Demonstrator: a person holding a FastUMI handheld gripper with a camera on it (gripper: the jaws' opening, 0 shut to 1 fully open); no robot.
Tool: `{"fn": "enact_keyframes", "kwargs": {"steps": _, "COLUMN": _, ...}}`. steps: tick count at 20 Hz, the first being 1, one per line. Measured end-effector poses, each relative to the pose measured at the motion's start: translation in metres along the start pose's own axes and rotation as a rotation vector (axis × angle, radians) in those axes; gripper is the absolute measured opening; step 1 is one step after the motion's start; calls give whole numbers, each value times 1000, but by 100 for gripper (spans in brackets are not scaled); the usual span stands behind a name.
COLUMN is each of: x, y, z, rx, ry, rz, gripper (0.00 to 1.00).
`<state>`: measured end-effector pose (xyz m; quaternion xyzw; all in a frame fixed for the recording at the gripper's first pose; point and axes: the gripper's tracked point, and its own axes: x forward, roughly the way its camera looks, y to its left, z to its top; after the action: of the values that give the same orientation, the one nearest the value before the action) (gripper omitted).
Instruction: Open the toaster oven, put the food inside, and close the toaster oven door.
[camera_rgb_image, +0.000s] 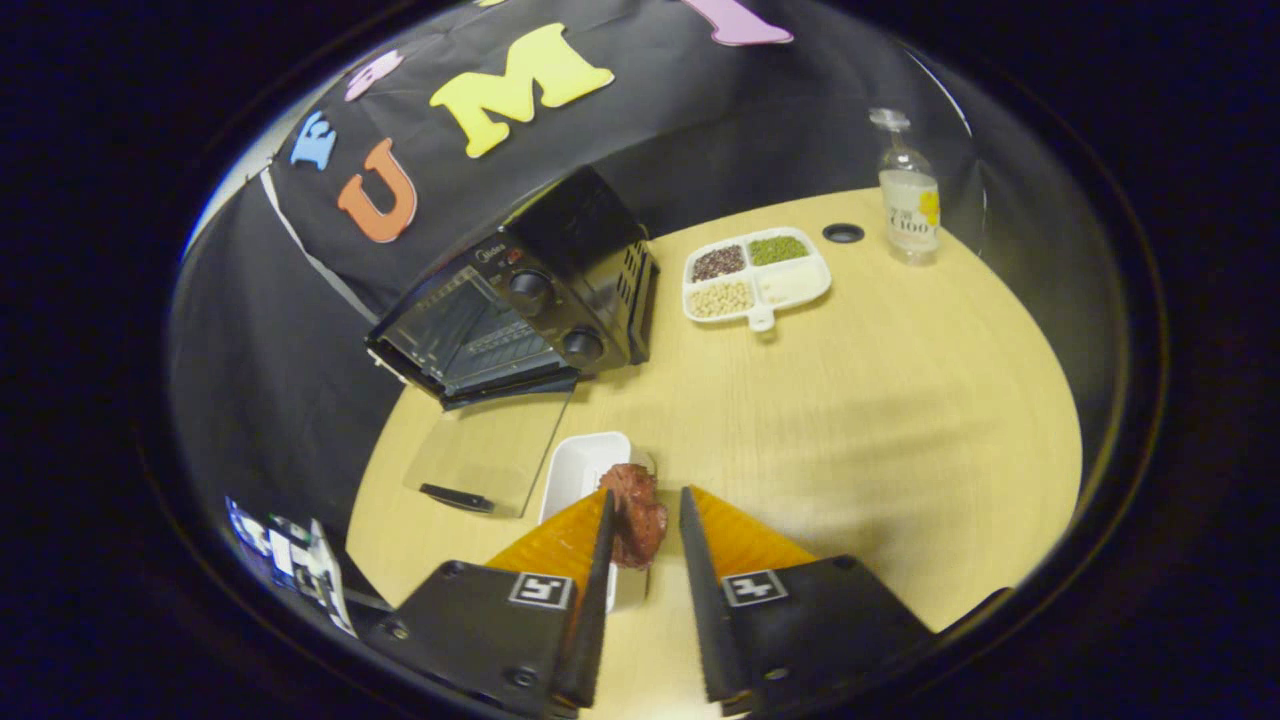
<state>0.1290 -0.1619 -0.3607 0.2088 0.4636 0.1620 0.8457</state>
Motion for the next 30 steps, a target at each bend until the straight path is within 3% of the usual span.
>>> {"fn": "enact_keyframes", "kwargs": {"steps": 2, "x": -2, "y": 9, "z": -5, "rx": -2, "ry": -2, "rz": 59, "gripper": 21}}
{"fn": "enact_keyframes", "kwargs": {"steps": 5, "x": -13, "y": 19, "z": -6, "rx": -22, "ry": -34, "rz": 36, "gripper": 12}}
{"fn": "enact_keyframes", "kwargs": {"steps": 13, "x": -68, "y": 82, "z": 1, "rx": -267, "ry": -202, "rz": -72, "gripper": 9}}
{"fn": "enact_keyframes", "kwargs": {"steps": 17, "x": -79, "y": 138, "z": -7, "rx": -372, "ry": -253, "rz": -49, "gripper": 9}}
{"fn": "enact_keyframes", "kwargs": {"steps": 22, "x": -60, "y": 192, "z": -19, "rx": -453, "ry": -280, "rz": -38, "gripper": 9}}
{"fn": "enact_keyframes", "kwargs": {"steps": 26, "x": -35, "y": 218, "z": -18, "rx": -508, "ry": -322, "rz": -77, "gripper": 9}}
{"fn": "enact_keyframes", "kwargs": {"steps": 30, "x": -2, "y": 237, "z": -9, "rx": -490, "ry": -377, "rz": -106, "gripper": 9}}
